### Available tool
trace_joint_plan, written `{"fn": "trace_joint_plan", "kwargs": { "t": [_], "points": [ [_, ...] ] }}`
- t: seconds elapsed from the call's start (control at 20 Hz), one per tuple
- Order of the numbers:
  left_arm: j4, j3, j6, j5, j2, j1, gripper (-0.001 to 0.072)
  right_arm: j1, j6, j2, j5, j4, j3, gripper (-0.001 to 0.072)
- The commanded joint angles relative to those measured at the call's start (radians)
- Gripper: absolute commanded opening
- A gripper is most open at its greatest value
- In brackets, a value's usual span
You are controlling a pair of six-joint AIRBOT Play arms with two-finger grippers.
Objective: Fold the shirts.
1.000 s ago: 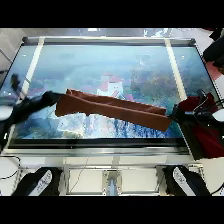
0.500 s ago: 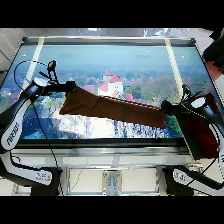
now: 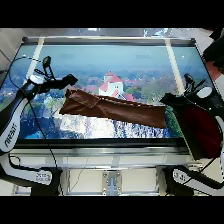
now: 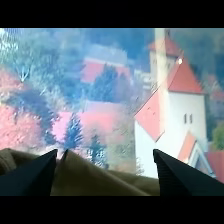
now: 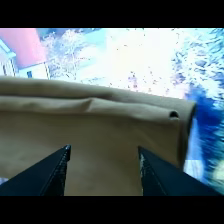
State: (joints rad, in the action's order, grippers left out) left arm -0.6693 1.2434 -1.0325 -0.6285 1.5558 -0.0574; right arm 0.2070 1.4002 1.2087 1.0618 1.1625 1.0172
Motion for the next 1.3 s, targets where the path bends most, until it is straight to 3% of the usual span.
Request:
{"fn": "trace_joint_plan", "kwargs": {
  "t": [0.0,0.1,0.15,0.2,0.3,0.35,0.4,0.45,0.5,0.65,0.85,0.9,0.95,1.15,1.25],
  "points": [
    [0.121,0.001,0.002,0.0,-0.113,-0.022,0.0707,0.0,0.042,-0.111,0.22,0.339,0.109,0.0475],
    [0.129,0.001,0.001,0.0,-0.166,-0.017,0.0707,0.029,0.058,-0.243,0.181,0.423,0.029,0.0431],
    [0.13,0.001,0.001,-0.001,-0.182,-0.014,0.0707,0.06,0.086,-0.327,0.103,0.42,-0.059,0.0366],
    [0.129,0.001,0.001,-0.001,-0.193,-0.011,0.0708,0.091,0.151,-0.428,-0.018,0.408,-0.181,0.0368],
    [0.132,0.001,0.001,-0.005,-0.199,0.0,0.0708,0.138,0.431,-0.655,-0.361,0.312,-0.504,0.0457],
    [0.133,0.001,0.001,-0.003,-0.198,0.009,0.0707,0.149,0.632,-0.726,-0.534,0.259,-0.646,0.0496],
    [0.132,0.001,0.001,-0.004,-0.197,0.02,0.0708,0.17,0.838,-0.763,-0.665,0.196,-0.765,0.0492],
    [0.132,0.001,0.001,-0.004,-0.197,0.032,0.0708,0.193,0.894,-0.76,-0.72,0.126,-0.836,0.0466],
    [0.132,0.001,0.001,-0.004,-0.197,0.045,0.0708,0.208,0.808,-0.735,-0.71,0.045,-0.865,0.0444],
    [0.132,0.001,0.002,-0.003,-0.197,0.068,0.0708,0.211,0.309,-0.602,-0.538,-0.163,-0.785,0.0444],
    [0.132,0.001,0.002,-0.004,-0.197,0.069,0.0708,0.211,-0.015,-0.294,-0.216,-0.316,-0.552,0.0459],
    [0.131,0.001,0.002,-0.004,-0.197,0.068,0.0708,0.211,-0.048,-0.228,-0.162,-0.329,-0.497,0.0539],
    [0.131,0.001,0.002,-0.004,-0.197,0.068,0.0707,0.21,-0.06,-0.171,-0.129,-0.327,-0.442,0.0551],
    [0.132,0.001,0.002,-0.016,-0.197,0.069,0.0707,0.21,-0.048,-0.051,-0.08,-0.17,-0.283,0.0551],
    [0.131,0.001,0.001,-0.032,-0.197,0.069,0.0707,0.211,0.013,-0.049,-0.079,-0.093,-0.261,0.0548]
  ]
}}
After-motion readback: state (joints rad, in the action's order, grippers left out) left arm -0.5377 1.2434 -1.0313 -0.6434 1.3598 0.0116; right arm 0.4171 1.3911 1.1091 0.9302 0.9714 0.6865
